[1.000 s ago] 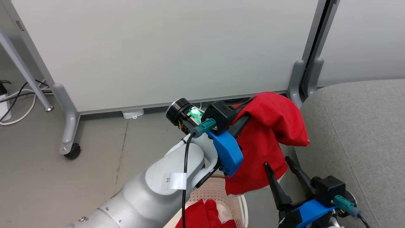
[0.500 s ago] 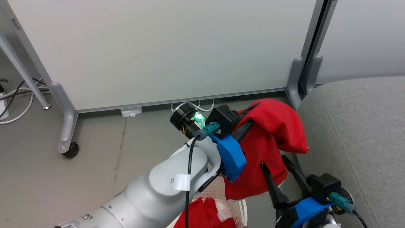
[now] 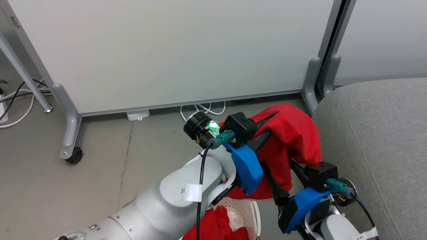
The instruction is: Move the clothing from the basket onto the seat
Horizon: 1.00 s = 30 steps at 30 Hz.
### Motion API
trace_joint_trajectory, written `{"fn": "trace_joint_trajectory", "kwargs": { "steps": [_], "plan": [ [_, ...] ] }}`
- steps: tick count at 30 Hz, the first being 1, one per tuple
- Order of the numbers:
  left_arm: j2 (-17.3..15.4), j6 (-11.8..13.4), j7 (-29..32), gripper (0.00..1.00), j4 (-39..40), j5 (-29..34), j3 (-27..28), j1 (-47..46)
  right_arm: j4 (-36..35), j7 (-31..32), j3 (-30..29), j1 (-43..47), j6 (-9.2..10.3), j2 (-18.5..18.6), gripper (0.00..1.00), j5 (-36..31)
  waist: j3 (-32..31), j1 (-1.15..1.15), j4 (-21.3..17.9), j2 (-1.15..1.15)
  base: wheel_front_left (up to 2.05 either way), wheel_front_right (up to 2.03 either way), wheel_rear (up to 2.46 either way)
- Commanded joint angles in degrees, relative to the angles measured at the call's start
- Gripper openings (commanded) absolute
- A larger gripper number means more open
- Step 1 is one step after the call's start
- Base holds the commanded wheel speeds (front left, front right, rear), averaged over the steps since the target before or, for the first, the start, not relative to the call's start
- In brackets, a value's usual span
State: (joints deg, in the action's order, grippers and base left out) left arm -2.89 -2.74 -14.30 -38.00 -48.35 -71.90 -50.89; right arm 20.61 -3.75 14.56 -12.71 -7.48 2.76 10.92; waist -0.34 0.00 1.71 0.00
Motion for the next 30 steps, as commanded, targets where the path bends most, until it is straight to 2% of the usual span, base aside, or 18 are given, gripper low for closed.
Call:
{"fn": "trace_joint_trajectory", "kwargs": {
  "steps": [1,6,7,8,9,10,30],
  "plan": [
    [0.01,-0.17,-0.39,0.0,0.26,-0.67,-0.27,-0.9,1.25,0.11,0.99,-1.67,-0.03,0.23,1.0,0.77,-0.05,0.0,-0.11,0.0,0.0,0.0,0.0],
    [0.01,-0.24,-0.48,0.0,0.51,-1.63,-0.57,-0.86,4.22,0.03,3.31,-3.84,-0.03,0.23,1.0,1.86,-0.31,0.0,-0.18,0.0,0.0,0.0,0.0],
    [0.01,-0.3,-0.54,0.0,0.67,-2.09,-0.71,-0.67,5.44,-0.24,4.05,-4.57,-0.03,0.23,0.56,2.32,-0.56,0.0,-0.15,0.0,0.0,0.0,0.0],
    [0.01,-0.3,-0.54,0.0,0.67,-2.09,-0.71,-0.67,5.44,-0.24,4.05,-4.57,-0.03,0.23,0.56,2.32,-0.56,0.0,-0.15,0.0,0.0,0.0,0.0],
    [0.01,-0.39,-0.57,0.0,0.73,-2.31,-0.79,-0.52,5.9,-0.32,4.33,-4.86,-0.03,0.23,0.31,2.46,-0.68,0.0,-0.13,0.0,0.0,0.0,0.0],
    [0.01,-0.53,-0.58,0.0,0.79,-2.71,-0.87,-0.33,6.31,-0.62,4.64,-5.16,-0.03,0.23,0.0,2.51,-0.8,0.0,-0.09,0.0,0.0,0.0,0.0],
    [0.02,-0.57,-0.61,0.0,-0.32,-5.07,-1.55,0.81,10.02,-2.16,5.69,-5.69,-0.03,0.23,0.0,2.73,-1.9,0.0,-1.78,0.0,0.0,0.0,0.0]
  ]
}}
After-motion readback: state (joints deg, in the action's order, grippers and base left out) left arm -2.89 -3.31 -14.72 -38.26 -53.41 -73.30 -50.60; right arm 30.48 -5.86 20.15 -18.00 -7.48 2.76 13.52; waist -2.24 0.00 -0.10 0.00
